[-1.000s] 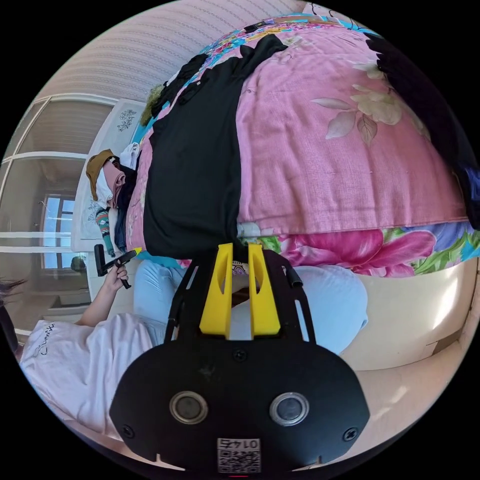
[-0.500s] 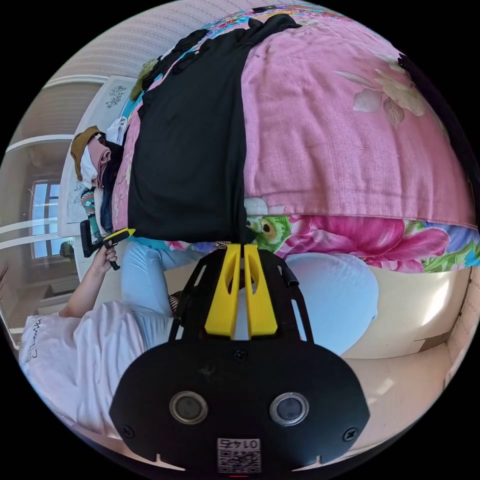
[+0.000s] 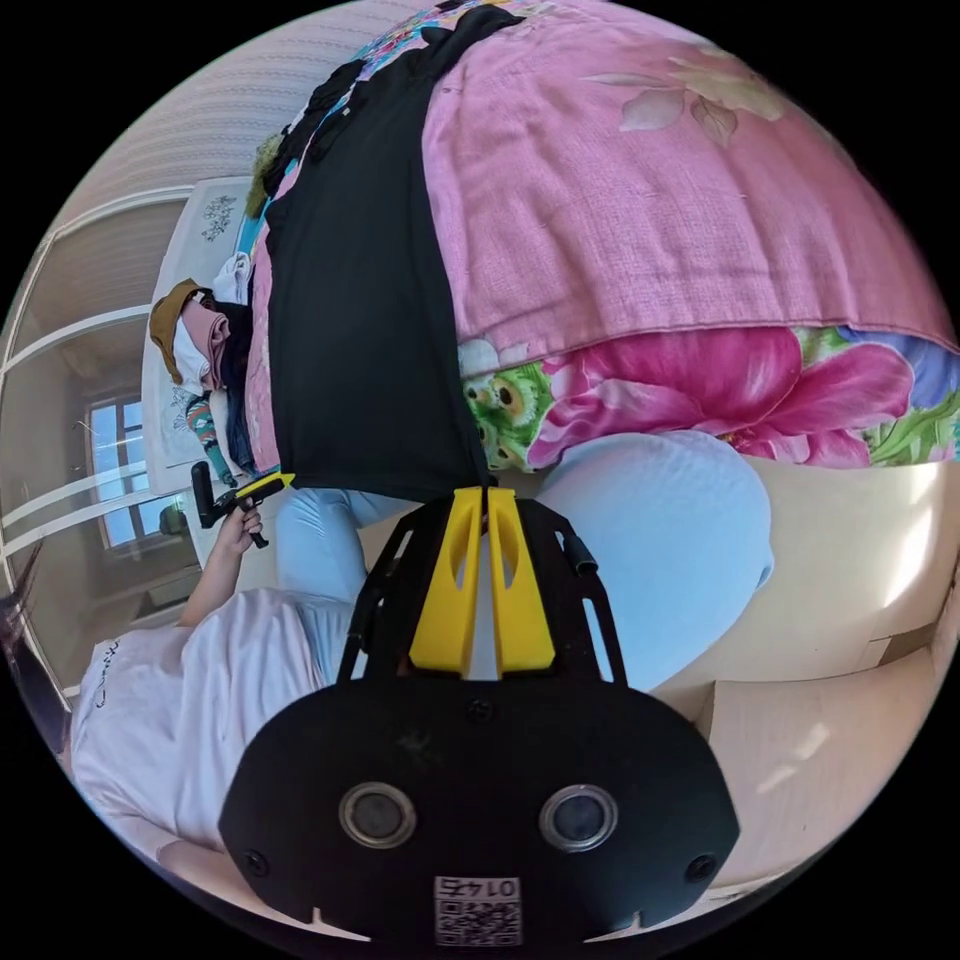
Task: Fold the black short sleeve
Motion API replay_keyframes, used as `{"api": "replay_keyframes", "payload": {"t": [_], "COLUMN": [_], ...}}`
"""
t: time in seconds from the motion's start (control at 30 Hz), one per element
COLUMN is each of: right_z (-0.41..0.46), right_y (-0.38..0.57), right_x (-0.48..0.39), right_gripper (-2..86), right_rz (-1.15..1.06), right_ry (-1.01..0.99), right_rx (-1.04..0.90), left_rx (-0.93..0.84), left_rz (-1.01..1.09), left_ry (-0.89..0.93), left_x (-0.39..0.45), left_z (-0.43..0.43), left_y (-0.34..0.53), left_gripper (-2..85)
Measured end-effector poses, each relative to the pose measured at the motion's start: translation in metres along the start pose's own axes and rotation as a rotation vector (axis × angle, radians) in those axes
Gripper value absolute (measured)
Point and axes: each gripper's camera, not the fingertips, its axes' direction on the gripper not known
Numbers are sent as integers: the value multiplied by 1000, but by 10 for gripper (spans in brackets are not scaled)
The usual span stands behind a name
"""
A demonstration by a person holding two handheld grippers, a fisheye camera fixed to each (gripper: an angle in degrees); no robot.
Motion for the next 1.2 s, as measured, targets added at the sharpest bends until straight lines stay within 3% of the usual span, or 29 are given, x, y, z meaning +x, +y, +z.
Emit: {"api": "replay_keyframes", "payload": {"t": [0.17, 0.43, 0.57, 1.2], "right_z": [-3, -36, -49, -73], "right_y": [5, 41, 59, 88], "right_x": [-3, 4, -2, -30], "right_gripper": [8, 17, 14, 6], "right_rz": [6, 14, -15, -175], "right_ry": [106, -47, -29, 42], "right_rx": [16, 229, 335, 429], "left_rx": [20, 163, 219, 353], "left_rz": [3, -100, -89, 260], "left_ry": [-13, 20, 22, -83], "left_x": [0, -15, -6, 112], "left_z": [-5, -34, -40, -23], "left_y": [7, 57, 75, 75], "left_gripper": [7, 8, 4, -10]}}
